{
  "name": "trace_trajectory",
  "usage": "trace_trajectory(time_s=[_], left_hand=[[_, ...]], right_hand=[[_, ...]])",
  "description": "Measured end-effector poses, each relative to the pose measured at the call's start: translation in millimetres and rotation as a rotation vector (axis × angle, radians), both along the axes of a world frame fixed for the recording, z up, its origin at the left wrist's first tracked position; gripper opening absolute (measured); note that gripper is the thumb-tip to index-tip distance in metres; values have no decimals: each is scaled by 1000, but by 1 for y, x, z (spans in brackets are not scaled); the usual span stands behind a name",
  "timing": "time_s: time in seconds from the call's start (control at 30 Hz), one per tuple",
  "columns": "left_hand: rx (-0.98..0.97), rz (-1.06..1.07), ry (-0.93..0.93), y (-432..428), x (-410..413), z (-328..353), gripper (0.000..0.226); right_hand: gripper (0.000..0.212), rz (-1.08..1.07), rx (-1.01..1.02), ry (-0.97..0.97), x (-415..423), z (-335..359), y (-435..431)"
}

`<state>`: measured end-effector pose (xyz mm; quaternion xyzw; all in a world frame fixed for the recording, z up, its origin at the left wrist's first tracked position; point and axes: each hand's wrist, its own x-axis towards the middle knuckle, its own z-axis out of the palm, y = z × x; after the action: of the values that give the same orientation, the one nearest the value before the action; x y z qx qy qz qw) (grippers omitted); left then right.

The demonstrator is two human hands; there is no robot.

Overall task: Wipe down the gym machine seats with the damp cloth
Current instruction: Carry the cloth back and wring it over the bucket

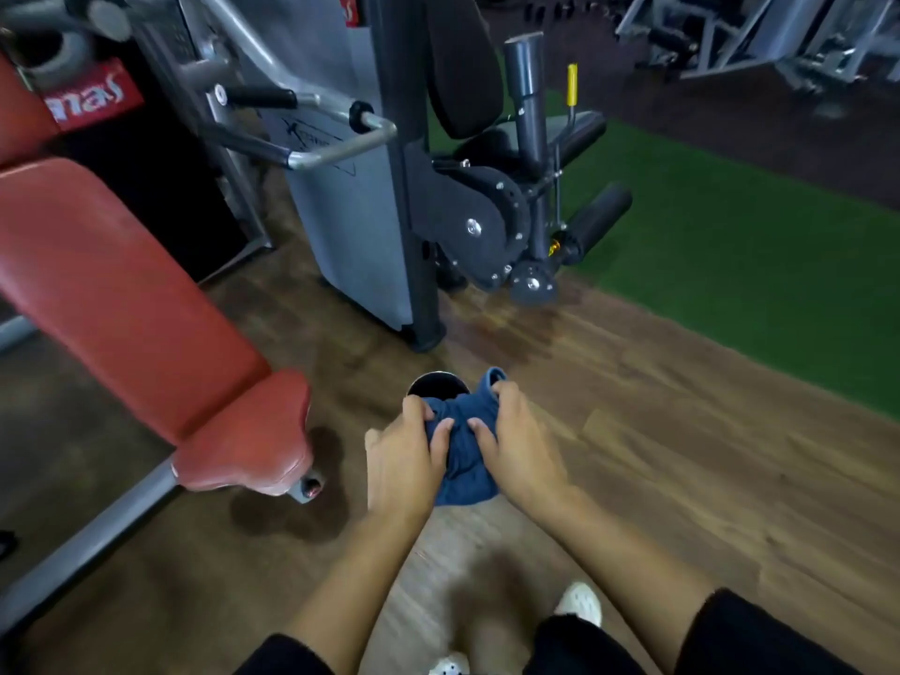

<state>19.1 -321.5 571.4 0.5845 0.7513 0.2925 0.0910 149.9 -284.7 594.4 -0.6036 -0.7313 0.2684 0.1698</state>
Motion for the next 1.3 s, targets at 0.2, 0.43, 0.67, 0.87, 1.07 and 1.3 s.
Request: trace_trajectory(time_s=[0.2,0.43,0.67,0.87,1.07,1.3], left_hand=[[9,123,-31,95,13,-16,19],[-7,341,-142,186,41,-13,22],[6,548,-246,252,58,-4,23],[-117,644,-298,291,33,-8,80],[-156,690,-307,329,-8,-16,41],[-99,656,-234,358,-45,-24,22]], right_hand=[[63,109,-14,23,5,-17,111],[86,308,-102,-53,19,-13,236],[68,452,-103,-57,10,-6,324],[79,538,-115,-142,-21,-9,368],[40,607,-104,-178,-54,-15,407],[30,647,-138,-168,-91,-17,440]])
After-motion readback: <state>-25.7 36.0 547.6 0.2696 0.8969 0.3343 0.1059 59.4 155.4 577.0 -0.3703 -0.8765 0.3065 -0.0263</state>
